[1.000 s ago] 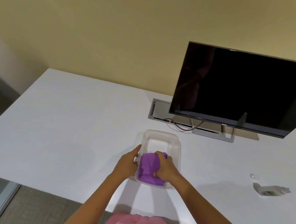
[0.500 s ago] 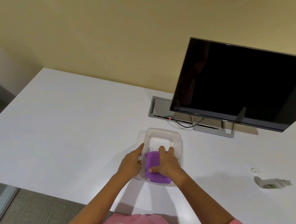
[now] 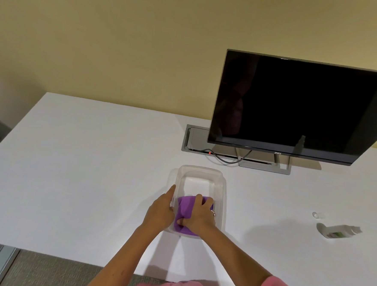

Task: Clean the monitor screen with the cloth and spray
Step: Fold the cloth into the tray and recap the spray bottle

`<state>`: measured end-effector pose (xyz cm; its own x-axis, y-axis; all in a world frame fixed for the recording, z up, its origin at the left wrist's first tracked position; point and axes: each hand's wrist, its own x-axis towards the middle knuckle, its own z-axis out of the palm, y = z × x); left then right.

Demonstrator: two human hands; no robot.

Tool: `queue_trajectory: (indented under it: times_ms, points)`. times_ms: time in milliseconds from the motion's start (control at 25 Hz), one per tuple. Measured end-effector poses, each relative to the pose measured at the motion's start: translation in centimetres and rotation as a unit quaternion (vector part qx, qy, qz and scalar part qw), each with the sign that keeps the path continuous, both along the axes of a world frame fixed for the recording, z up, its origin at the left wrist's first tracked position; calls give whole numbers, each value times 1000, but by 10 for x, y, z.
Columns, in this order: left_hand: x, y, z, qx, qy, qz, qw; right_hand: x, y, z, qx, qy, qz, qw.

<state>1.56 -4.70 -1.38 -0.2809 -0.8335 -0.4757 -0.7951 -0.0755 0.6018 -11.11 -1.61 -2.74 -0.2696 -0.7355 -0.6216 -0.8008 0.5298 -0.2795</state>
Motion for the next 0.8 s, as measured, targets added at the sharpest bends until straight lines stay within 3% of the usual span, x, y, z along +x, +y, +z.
queue_trajectory:
  times_ms: [160,320,480,640,800]
  points:
    - [-12,8,2,-23,-37,23,999,-13,2,20,10,-73,-8,997]
    - [-40,25,16,-128,-131,40,982,-41,14,45,-83,-158,-40,983]
    - [-89,46,23,-247,-44,6,968,-88,31,66,-221,-239,-133,936]
    - [-147,67,15,-267,56,-92,958,-165,53,62,-304,-185,-180,917]
    - [-196,81,-11,-240,44,-162,956,-246,68,36,-272,-85,-182,941]
